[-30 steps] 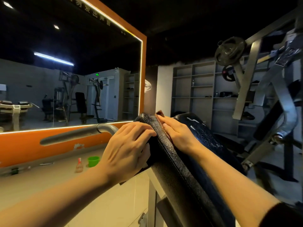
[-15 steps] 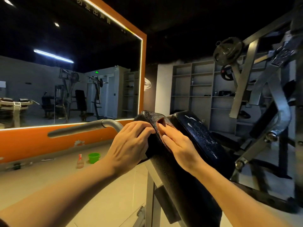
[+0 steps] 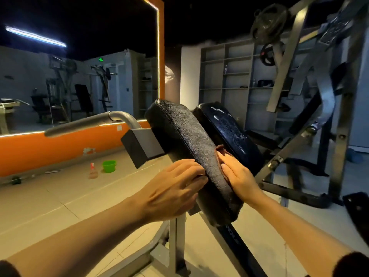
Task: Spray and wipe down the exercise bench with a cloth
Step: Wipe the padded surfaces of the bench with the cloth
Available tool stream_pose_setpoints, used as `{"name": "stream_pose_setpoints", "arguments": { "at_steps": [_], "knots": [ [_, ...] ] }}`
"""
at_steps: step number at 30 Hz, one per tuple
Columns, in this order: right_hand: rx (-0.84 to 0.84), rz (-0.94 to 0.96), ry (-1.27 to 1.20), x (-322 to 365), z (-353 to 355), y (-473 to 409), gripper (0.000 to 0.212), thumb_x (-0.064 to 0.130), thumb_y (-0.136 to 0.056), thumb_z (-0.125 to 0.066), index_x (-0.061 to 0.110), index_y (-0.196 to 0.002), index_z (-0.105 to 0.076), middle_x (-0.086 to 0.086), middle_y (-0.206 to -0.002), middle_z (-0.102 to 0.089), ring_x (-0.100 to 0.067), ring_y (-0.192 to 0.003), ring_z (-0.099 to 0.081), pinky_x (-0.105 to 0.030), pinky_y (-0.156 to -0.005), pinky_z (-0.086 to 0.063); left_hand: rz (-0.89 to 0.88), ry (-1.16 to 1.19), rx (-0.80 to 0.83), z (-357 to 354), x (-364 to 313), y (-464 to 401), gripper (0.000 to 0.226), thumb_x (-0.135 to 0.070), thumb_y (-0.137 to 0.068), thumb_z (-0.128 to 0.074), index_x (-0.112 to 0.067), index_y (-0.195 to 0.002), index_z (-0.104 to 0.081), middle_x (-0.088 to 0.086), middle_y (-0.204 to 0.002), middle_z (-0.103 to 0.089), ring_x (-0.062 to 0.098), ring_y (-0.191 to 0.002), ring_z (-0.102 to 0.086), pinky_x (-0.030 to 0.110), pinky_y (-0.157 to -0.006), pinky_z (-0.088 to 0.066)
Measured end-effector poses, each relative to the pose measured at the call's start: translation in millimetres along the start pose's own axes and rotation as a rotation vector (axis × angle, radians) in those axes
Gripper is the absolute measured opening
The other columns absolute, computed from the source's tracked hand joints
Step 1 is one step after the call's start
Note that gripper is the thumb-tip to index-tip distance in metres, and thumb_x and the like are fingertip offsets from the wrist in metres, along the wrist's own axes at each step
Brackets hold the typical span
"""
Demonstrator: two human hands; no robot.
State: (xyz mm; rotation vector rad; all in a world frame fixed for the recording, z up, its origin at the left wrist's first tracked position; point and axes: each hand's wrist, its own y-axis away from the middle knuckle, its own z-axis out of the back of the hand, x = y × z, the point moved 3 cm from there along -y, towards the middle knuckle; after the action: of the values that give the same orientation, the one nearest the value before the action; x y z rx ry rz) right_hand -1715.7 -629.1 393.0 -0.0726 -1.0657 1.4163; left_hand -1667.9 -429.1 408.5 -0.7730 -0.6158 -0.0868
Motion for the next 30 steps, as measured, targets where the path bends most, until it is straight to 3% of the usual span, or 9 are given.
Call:
{"name": "stream_pose_setpoints", "arguments": {
  "at_steps": [7,11,14,16,21,24,26,28,30],
  "knots": [
    [0.046,0.126,-0.031,14.9,-9.2,45.2,0.043,0.025,-0.100,-0.036,0.028,-0.142,-0.035,0.019,-0.145,-0.038,0.015,-0.135,-0.028,-0.009,-0.112,-0.021,0.004,0.041,-0.035,-13.0,-21.8,3.9,0.034,-0.030,-0.091,-0.049,-0.014,-0.116,-0.065,0.004,-0.120,-0.053,0.017,-0.114,-0.049,0.031,-0.107,-0.033],
    [-0.106,-0.157,-0.005,-16.2,-1.1,42.9,0.040,0.015,-0.104,-0.038,0.020,-0.145,-0.039,0.002,-0.149,-0.042,-0.012,-0.140,-0.035,-0.026,-0.117,-0.027,-0.020,0.036,-0.069,-18.2,-34.6,6.9,0.036,-0.026,-0.091,-0.047,-0.012,-0.117,-0.068,0.007,-0.121,-0.051,0.020,-0.114,-0.047,0.033,-0.113,-0.025],
    [-0.077,0.068,0.014,26.3,-15.8,70.9,0.039,0.025,-0.103,-0.037,0.028,-0.142,-0.035,0.010,-0.146,-0.042,-0.002,-0.140,-0.031,-0.015,-0.114,-0.022,-0.030,0.039,-0.083,-23.6,-39.8,12.4,0.035,-0.023,-0.091,-0.053,-0.013,-0.125,-0.056,0.007,-0.123,-0.046,0.021,-0.115,-0.046,0.034,-0.113,-0.026],
    [-0.007,0.159,0.049,26.0,-16.5,75.8,0.043,0.031,-0.101,-0.034,0.027,-0.144,-0.032,0.008,-0.150,-0.039,-0.003,-0.143,-0.028,-0.018,-0.117,-0.021,-0.046,0.032,-0.072,-29.0,-40.3,16.5,0.039,-0.023,-0.091,-0.055,-0.014,-0.128,-0.047,0.007,-0.126,-0.045,0.021,-0.117,-0.045,0.035,-0.111,-0.031],
    [-0.087,-0.152,-0.066,-19.5,-0.1,58.4,0.038,0.016,-0.105,-0.034,0.018,-0.142,-0.045,-0.006,-0.143,-0.047,-0.017,-0.136,-0.041,-0.038,-0.112,-0.039,-0.049,0.022,-0.069,-28.2,-38.8,19.6,0.036,-0.022,-0.093,-0.048,-0.012,-0.127,-0.050,0.009,-0.127,-0.045,0.025,-0.120,-0.045,0.036,-0.114,-0.021],
    [-0.085,0.024,0.011,8.3,-6.2,64.5,0.042,0.015,-0.102,-0.036,0.011,-0.143,-0.043,-0.003,-0.153,-0.037,-0.006,-0.141,-0.028,-0.023,-0.117,-0.027,-0.028,0.024,-0.083,-23.0,-33.3,19.8,0.035,-0.021,-0.091,-0.051,-0.012,-0.125,-0.051,0.011,-0.126,-0.045,0.026,-0.119,-0.045,0.037,-0.114,-0.020],
    [-0.009,0.141,0.030,16.0,-6.7,64.0,0.045,0.019,-0.100,-0.037,0.016,-0.144,-0.043,0.005,-0.160,-0.014,-0.007,-0.147,-0.014,-0.016,-0.116,-0.020,-0.036,0.004,-0.070,-22.3,-29.6,19.8,0.034,-0.019,-0.091,-0.054,-0.009,-0.123,-0.056,0.013,-0.125,-0.048,0.027,-0.118,-0.046,0.037,-0.113,-0.023],
    [-0.035,0.034,0.022,4.0,-2.2,55.6,0.042,0.023,-0.102,-0.038,0.027,-0.144,-0.043,0.009,-0.161,-0.002,-0.012,-0.150,-0.004,-0.027,-0.120,-0.017,-0.047,-0.010,-0.036,-22.9,-26.3,19.6,0.033,-0.020,-0.090,-0.057,-0.008,-0.120,-0.063,0.015,-0.122,-0.056,0.027,-0.117,-0.047,0.038,-0.109,-0.030],
    [-0.087,-0.144,-0.031,-1.8,0.4,48.4,0.040,0.021,-0.104,-0.040,0.028,-0.143,-0.045,0.002,-0.162,-0.014,-0.015,-0.149,-0.010,-0.043,-0.122,-0.017,-0.053,-0.029,-0.027,-22.6,-23.6,18.2,0.034,-0.022,-0.091,-0.055,-0.007,-0.119,-0.066,0.015,-0.123,-0.055,0.028,-0.118,-0.047,0.038,-0.109,-0.030]
  ]
}}
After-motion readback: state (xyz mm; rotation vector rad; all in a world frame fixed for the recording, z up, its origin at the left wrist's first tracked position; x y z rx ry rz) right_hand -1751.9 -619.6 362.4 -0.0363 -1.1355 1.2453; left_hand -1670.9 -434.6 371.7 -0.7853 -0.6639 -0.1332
